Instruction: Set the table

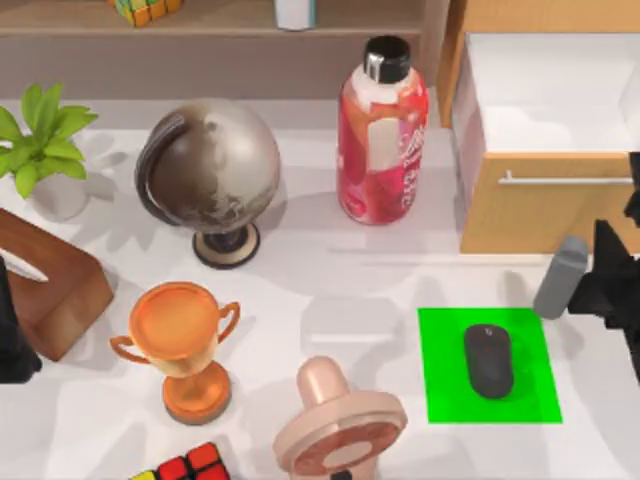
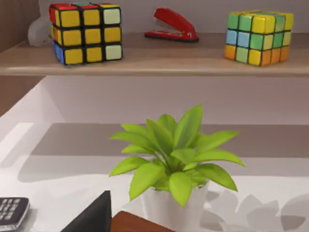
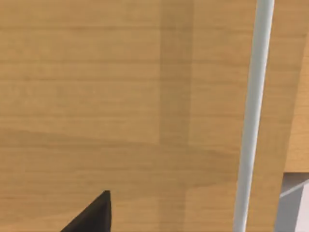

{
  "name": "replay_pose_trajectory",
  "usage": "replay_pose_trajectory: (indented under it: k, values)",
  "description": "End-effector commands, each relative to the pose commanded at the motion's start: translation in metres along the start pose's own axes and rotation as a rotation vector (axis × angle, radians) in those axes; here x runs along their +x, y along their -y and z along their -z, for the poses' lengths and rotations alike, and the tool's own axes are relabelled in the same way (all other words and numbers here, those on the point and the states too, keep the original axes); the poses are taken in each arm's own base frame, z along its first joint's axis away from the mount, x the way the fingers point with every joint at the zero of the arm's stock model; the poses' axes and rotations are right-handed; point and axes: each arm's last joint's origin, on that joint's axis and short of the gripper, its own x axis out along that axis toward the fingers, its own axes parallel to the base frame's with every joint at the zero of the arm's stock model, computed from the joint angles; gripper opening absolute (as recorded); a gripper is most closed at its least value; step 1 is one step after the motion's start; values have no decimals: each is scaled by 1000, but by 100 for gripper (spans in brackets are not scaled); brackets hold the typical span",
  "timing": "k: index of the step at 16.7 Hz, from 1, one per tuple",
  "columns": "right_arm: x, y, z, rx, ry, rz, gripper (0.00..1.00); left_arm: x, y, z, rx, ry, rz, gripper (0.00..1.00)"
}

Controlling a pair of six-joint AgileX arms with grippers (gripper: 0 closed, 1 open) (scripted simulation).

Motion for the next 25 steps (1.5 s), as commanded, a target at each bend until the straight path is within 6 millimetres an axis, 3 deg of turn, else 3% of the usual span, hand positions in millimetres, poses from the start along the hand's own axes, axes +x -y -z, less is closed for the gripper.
replay_pose_trajectory:
  k: [4, 8, 21, 25]
  values:
    - [19, 0, 1, 0, -1, 1, 100, 0, 0, 0, 0, 0, 0, 100]
    - [20, 0, 1, 0, -1, 1, 100, 0, 0, 0, 0, 0, 0, 100]
    - [20, 0, 1, 0, -1, 1, 2, 0, 0, 0, 0, 0, 0, 100]
    - [20, 0, 1, 0, -1, 1, 0, 0, 0, 0, 0, 0, 0, 100]
